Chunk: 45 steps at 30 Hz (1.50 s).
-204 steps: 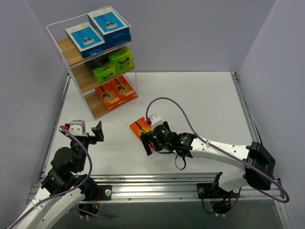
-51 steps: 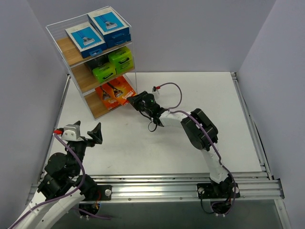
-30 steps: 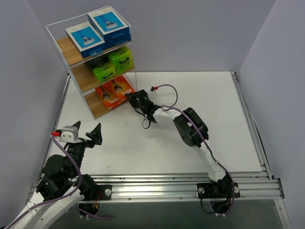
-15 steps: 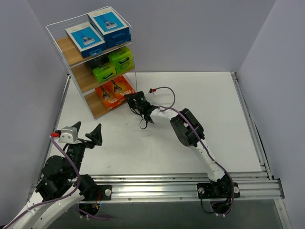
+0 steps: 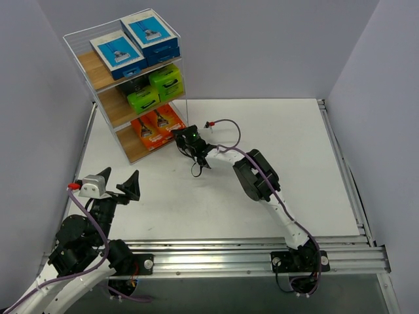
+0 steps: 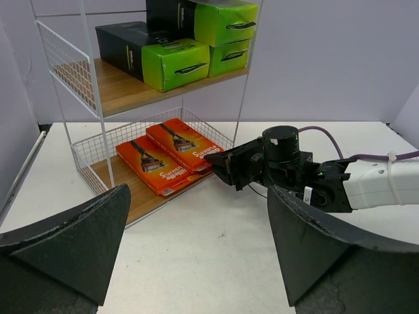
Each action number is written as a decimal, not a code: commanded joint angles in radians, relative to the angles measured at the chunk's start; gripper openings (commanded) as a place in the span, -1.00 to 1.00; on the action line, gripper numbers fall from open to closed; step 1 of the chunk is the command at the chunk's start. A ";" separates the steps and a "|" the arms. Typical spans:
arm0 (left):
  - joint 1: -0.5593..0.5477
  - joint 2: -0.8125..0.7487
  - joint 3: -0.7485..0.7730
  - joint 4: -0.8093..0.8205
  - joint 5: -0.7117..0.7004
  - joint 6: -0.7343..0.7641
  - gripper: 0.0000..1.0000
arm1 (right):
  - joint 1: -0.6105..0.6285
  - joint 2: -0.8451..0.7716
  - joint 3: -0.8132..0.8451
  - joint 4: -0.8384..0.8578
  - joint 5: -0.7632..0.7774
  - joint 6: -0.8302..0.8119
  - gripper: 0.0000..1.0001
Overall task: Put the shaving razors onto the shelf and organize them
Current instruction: Place the shaving razor onto shelf
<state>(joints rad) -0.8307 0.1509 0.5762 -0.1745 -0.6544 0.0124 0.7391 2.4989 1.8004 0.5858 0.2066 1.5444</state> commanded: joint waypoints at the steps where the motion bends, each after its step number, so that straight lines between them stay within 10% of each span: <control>1: -0.007 -0.008 0.004 0.044 -0.011 0.006 0.89 | -0.015 0.011 0.062 -0.007 0.045 0.006 -1.00; 25: -0.005 -0.030 -0.001 0.047 -0.007 0.004 0.89 | -0.043 0.034 0.125 -0.064 0.045 -0.012 -1.00; 32: -0.005 -0.031 -0.003 0.046 -0.005 0.004 0.89 | -0.043 0.037 0.140 -0.079 0.040 -0.023 -0.25; 45: -0.005 -0.039 -0.004 0.046 -0.007 0.006 0.89 | -0.041 0.006 0.128 -0.110 0.039 -0.038 0.04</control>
<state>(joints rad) -0.8322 0.1215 0.5686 -0.1680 -0.6548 0.0124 0.7010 2.5309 1.9003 0.4892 0.2062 1.5192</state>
